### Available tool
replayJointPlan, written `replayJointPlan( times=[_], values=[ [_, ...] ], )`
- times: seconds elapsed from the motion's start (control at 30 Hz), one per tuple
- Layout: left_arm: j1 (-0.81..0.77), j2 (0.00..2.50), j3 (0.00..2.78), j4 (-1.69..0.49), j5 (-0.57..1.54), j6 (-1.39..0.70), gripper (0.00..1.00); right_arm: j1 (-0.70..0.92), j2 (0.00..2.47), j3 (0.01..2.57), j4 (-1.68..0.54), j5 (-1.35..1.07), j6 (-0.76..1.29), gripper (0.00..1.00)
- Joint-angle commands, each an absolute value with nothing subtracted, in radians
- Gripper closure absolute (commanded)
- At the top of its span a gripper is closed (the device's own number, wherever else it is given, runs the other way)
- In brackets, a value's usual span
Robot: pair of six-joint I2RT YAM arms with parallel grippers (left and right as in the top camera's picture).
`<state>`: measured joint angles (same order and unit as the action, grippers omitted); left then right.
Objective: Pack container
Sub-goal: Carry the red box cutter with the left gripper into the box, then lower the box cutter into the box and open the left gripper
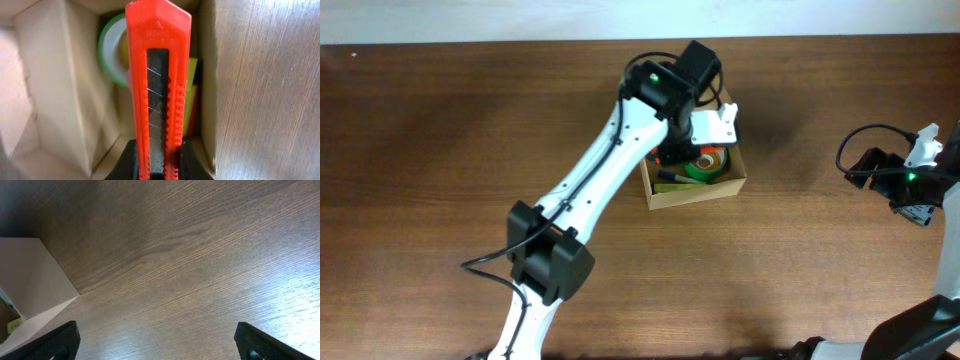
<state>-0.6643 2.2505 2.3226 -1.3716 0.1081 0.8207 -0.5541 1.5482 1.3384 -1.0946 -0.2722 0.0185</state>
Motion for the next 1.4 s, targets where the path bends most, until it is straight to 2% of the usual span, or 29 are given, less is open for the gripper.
replayJointPlan(
  times=[0.0, 0.53, 1.37],
  values=[
    [-0.698, 2.286, 2.34, -1.362, 0.147, 0.854, 0.99, -0.556, 1.551, 1.339, -1.096, -0.286, 0.016, 0.0],
    [-0.724, 2.419, 2.34, -1.293, 0.104, 0.779, 0.99, -0.556, 1.551, 1.339, -1.104, -0.305, 0.016, 0.0],
    [-0.647, 2.426, 2.339, -1.272, 0.117, 0.748, 0.99, -0.556, 1.551, 1.339, -1.09, -0.303, 0.015, 0.0]
  ],
)
